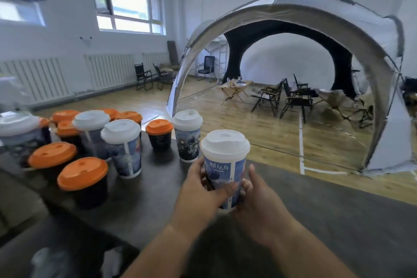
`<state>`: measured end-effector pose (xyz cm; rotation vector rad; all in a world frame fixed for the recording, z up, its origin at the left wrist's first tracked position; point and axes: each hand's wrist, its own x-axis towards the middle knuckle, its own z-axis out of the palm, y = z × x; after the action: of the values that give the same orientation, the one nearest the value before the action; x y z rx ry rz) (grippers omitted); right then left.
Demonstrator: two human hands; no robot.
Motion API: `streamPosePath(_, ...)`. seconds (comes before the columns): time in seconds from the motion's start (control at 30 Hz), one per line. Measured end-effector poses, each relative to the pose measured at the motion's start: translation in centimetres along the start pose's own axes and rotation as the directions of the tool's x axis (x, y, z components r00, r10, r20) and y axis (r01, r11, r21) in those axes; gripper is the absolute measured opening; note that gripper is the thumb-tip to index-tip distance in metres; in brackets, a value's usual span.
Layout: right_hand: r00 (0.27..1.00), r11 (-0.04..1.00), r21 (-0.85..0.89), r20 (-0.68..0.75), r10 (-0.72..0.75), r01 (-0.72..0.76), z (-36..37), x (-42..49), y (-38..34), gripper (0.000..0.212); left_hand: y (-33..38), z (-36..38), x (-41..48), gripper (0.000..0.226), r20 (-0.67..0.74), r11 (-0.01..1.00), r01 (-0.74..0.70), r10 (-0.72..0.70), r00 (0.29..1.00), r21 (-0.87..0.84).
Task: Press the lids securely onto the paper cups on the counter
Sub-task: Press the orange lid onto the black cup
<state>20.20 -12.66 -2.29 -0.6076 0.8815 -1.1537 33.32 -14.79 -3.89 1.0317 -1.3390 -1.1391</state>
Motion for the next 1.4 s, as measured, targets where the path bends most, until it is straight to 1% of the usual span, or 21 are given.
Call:
streamPosePath(0.1, 0.997, 0.992, -0.129, -0.070, -0.014, 0.005, 4.4, 2.6, 1.8, 0.057, -0.7, -4.6, 1.2, 0.075, -0.169, 0.997, 0.000, 0.014, 0.986, 0.080)
streamPosePath(0.17, 0.996, 0.989, -0.150, -0.091, 0.000, -0.013, 6.7, 3.9, 2.8, 0.063, -1.4, -7.4, 2.6, 0.076, -0.263, 0.995, 0.011, 0.015, 0.965, 0.097)
streamPosePath(0.3, 0.991, 0.998, -0.021, -0.126, 0.048, -0.051, 9.5, 6.1, 4.1, 0.069, -2.8, -10.4, 5.0, 0.077, -0.319, 0.989, 0.018, 0.031, 0.947, 0.149)
streamPosePath(0.43, 0.989, 0.998, 0.027, -0.140, 0.056, -0.052, 9.1, 6.3, 4.6, 0.069, -3.7, -10.7, 5.6, 0.086, -0.323, 0.985, 0.032, 0.026, 0.946, 0.170)
streamPosePath(0.57, 0.984, 0.998, 0.050, -0.177, 0.031, -0.023, 6.8, 5.3, 4.1, 0.069, -3.4, -7.6, 1.9, 0.113, -0.501, 0.964, 0.110, 0.028, 0.865, 0.244)
streamPosePath(0.6, 0.982, 0.998, 0.056, -0.186, 0.015, -0.005, 5.9, 4.7, 3.7, 0.069, -3.4, -6.2, 0.6, 0.116, -0.481, 0.969, 0.087, 0.036, 0.876, 0.230)
streamPosePath(0.63, 0.981, 0.998, 0.068, -0.195, -0.003, 0.017, 4.9, 4.0, 3.2, 0.068, -3.4, -4.7, -0.5, 0.114, -0.412, 0.981, 0.053, 0.028, 0.911, 0.184)
streamPosePath(0.7, 0.978, 0.995, 0.088, -0.209, -0.028, 0.047, 2.9, 2.0, 2.3, 0.068, -2.9, -1.3, -2.0, 0.100, -0.230, 0.996, 0.053, -0.036, 0.973, 0.065)
streamPosePath(0.77, 0.971, 0.993, 0.085, -0.228, -0.065, 0.086, 0.7, -0.6, 1.1, 0.066, -2.3, 2.0, -2.6, 0.081, -0.077, 0.998, 0.056, -0.057, 0.995, -0.018)
streamPosePath(0.87, 0.936, 0.976, 0.039, -0.293, -0.193, 0.213, -2.6, -5.5, -1.2, 0.054, -0.8, 6.7, -2.6, 0.066, 0.128, 0.995, 0.074, -0.065, 0.990, -0.073)
streamPosePath(0.97, 0.838, 0.911, -0.143, -0.359, -0.412, 0.387, -5.9, -11.5, -4.2, 0.035, -0.1, 11.6, -2.7, 0.049, 0.321, 0.993, 0.099, -0.074, 0.944, -0.062)
streamPosePath(1.03, 0.730, 0.819, -0.326, -0.375, -0.571, 0.472, -8.0, -15.6, -6.2, 0.030, 0.4, 15.3, -3.2, 0.042, 0.421, 0.995, 0.097, -0.078, 0.904, -0.024)
streamPosePath(1.07, 0.655, 0.760, -0.410, -0.392, -0.646, 0.503, -9.3, -17.4, -7.1, 0.026, 0.7, 17.2, -3.7, 0.040, 0.467, 0.995, 0.099, -0.084, 0.880, -0.009)
streamPosePath(1.1, 0.555, 0.694, -0.487, -0.420, -0.718, 0.530, -10.7, -19.2, -7.7, 0.023, 1.1, 19.2, -4.2, 0.038, 0.509, 0.995, 0.101, -0.088, 0.856, 0.003)
streamPosePath(1.13, 0.433, 0.627, -0.567, -0.454, -0.779, 0.533, -12.2, -21.0, -8.3, 0.023, 1.4, 21.3, -4.8, 0.038, 0.544, 0.995, 0.100, -0.090, 0.835, 0.011)
streamPosePath(1.2, 0.201, 0.542, -0.701, -0.512, -0.835, 0.464, -15.1, -23.1, -8.9, 0.023, 2.0, 24.6, -6.0, 0.040, 0.586, 0.995, 0.099, -0.092, 0.805, 0.020)
streamPosePath(1.23, 0.120, 0.542, -0.731, -0.547, -0.828, 0.415, -16.6, -23.7, -9.0, 0.023, 2.3, 26.3, -6.6, 0.044, 0.608, 0.994, 0.107, -0.097, 0.788, 0.019)
streamPosePath(1.27, 0.080, 0.565, -0.737, -0.581, -0.810, 0.371, -18.4, -23.9, -8.9, 0.024, 2.5, 27.7, -7.2, 0.049, 0.628, 0.993, 0.116, -0.104, 0.771, 0.022)
streamPosePath(1.3, 0.098, 0.618, -0.715, -0.625, -0.775, 0.327, -19.8, -23.8, -8.7, 0.028, 2.5, 29.1, -7.7, 0.057, 0.647, 0.992, 0.124, -0.116, 0.754, 0.033)
streamPosePath(1.37, 0.259, 0.761, -0.594, -0.717, -0.647, 0.260, -21.9, -22.6, -8.2, 0.049, 2.6, 31.0, -8.5, 0.069, 0.686, 0.987, 0.143, -0.157, 0.710, 0.077)
streamPosePath(1.4, 0.344, 0.815, -0.513, -0.740, -0.578, 0.269, -22.6, -21.8, -7.9, 0.063, 2.5, 31.7, -8.8, 0.073, 0.704, 0.984, 0.141, -0.175, 0.689, 0.107)
